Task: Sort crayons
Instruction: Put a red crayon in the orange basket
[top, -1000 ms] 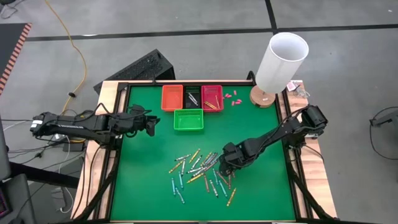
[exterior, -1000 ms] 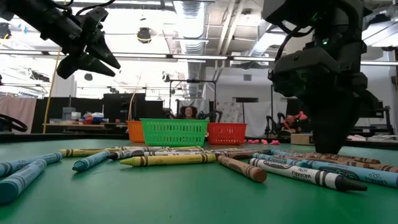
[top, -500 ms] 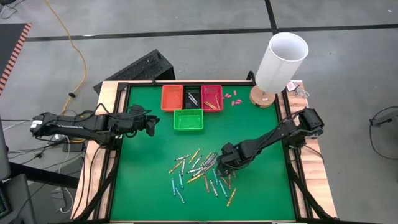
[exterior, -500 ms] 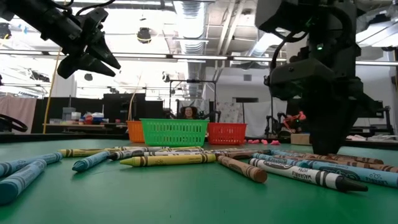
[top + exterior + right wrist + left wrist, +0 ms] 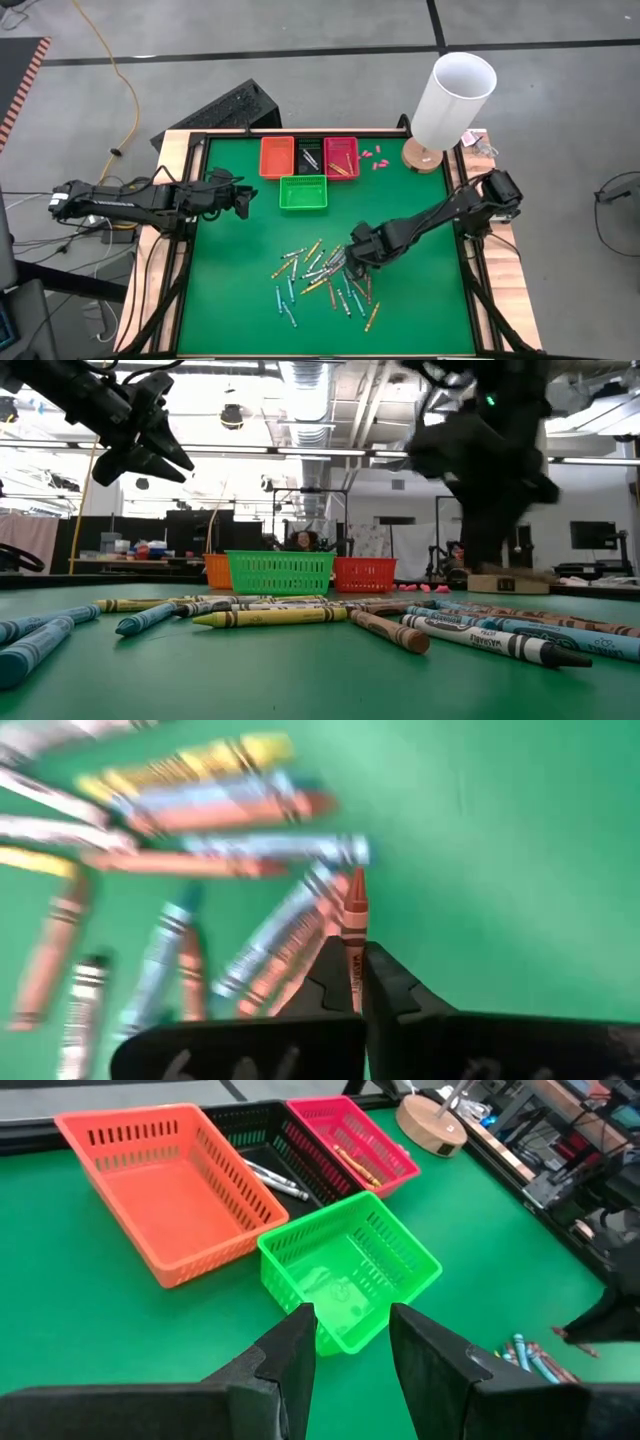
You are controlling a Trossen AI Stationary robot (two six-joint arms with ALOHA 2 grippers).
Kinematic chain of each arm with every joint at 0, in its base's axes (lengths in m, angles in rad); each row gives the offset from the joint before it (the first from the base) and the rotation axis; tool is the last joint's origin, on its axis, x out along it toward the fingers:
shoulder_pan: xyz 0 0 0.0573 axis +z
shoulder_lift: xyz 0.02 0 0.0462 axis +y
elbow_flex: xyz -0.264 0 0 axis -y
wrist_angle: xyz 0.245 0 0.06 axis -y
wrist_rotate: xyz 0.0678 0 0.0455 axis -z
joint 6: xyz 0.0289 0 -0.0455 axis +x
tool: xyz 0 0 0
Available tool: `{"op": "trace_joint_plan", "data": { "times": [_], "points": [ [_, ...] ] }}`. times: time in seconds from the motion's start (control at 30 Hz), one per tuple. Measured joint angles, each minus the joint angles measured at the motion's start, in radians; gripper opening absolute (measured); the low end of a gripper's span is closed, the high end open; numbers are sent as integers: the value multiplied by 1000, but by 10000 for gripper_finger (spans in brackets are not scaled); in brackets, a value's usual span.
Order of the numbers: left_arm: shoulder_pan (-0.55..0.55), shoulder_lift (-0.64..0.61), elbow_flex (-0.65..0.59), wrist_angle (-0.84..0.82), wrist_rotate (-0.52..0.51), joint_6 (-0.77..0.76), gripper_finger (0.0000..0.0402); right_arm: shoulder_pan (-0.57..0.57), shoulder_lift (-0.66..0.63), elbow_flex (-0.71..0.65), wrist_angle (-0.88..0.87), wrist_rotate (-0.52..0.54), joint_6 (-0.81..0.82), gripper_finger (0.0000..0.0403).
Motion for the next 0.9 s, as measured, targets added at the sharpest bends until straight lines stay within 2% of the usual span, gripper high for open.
{"op": "trace_joint_plan", "data": {
  "times": [0.23,0.33,0.5,0.63,0.77,0.9],
  "points": [
    [0,0,0,7,12,-2,119,-113,-33,95,17,141,-217,2],
    [0,0,0,24,12,-2,119,-179,-36,140,85,204,-342,1],
    [0,0,0,46,8,10,119,-293,-35,148,436,211,-591,1],
    [0,0,0,63,6,27,119,-382,-20,148,697,207,-724,0],
    [0,0,0,65,6,27,119,-456,28,150,927,171,-807,0],
    [-1,0,0,63,6,29,119,-515,115,172,1069,108,-843,0]
  ]
}}
